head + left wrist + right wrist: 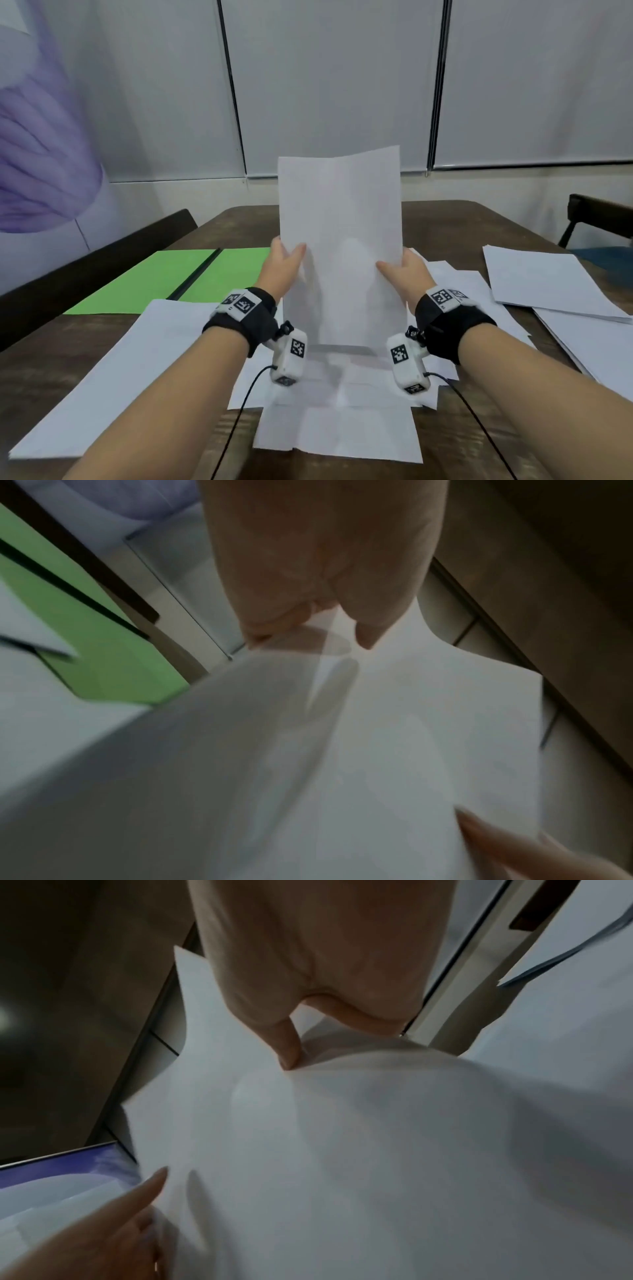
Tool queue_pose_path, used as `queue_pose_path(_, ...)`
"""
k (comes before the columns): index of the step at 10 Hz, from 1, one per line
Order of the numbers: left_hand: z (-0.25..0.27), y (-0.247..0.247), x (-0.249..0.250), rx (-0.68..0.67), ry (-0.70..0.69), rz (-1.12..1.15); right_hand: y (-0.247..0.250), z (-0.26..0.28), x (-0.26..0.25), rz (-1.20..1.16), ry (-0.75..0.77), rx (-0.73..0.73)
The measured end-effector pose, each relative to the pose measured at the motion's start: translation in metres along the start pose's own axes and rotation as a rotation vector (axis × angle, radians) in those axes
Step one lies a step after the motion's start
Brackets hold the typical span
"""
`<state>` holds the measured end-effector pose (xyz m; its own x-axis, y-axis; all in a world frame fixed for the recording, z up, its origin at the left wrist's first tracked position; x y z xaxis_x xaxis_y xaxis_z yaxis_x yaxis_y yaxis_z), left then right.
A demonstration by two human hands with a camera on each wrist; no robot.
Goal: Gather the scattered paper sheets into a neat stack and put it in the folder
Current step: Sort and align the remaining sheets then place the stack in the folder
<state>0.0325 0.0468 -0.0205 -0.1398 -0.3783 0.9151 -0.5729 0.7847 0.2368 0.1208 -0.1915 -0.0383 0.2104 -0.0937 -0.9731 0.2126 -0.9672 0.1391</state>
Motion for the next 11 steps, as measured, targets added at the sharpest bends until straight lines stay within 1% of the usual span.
queue_pose_path(1, 0.005, 0.064, -0.043, -0.027, 0.290, -0.153, -0.031, 0.007, -0.015, 0.057, 0.011, -0.058)
queue_pose_path(2, 0.023, 0.158, -0.085, 0.064, 0.453, -0.575, -0.069, 0.011, -0.008, 0.122, -0.030, -0.107)
queue_pose_path(3, 0.056, 0.238, -0.130, 0.065, 0.661, -0.845, -0.102, 0.016, 0.015, 0.177, -0.100, -0.166)
queue_pose_path(4, 0.084, 0.285, -0.172, 0.004, 0.827, -0.908, -0.120, 0.020, 0.040, 0.287, -0.149, -0.188)
queue_pose_path(5, 0.093, 0.304, -0.189, -0.052, 0.867, -0.960, -0.128, 0.024, 0.060, 0.399, -0.189, -0.211)
queue_pose_path(7, 0.092, 0.292, -0.178, -0.142, 0.856, -1.005, -0.124, 0.028, 0.085, 0.572, -0.299, -0.216)
queue_pose_path(8, 0.089, 0.285, -0.174, -0.124, 0.810, -0.996, -0.118, 0.030, 0.095, 0.591, -0.356, -0.212)
queue_pose_path(9, 0.085, 0.283, -0.177, -0.105, 0.787, -1.032, -0.114, 0.031, 0.103, 0.554, -0.398, -0.216)
queue_pose_path(10, 0.066, 0.279, -0.173, 0.020, 0.669, -0.962, -0.116, 0.033, 0.103, 0.608, -0.400, -0.222)
queue_pose_path(11, 0.046, 0.264, -0.132, 0.096, 0.422, -0.959, -0.119, 0.031, 0.103, 0.677, -0.383, -0.232)
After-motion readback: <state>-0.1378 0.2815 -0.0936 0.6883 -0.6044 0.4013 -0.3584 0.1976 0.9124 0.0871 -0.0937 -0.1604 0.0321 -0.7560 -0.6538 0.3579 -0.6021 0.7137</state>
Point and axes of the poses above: each hand's wrist, its own z-axis away from the middle knuckle, its own y-axis out of the back of the hand, x = y × z, the point moved 10 cm from there along -z, towards the middle knuckle, and after that the axes turned 2 degrees about -y, right-handed, at the moved point
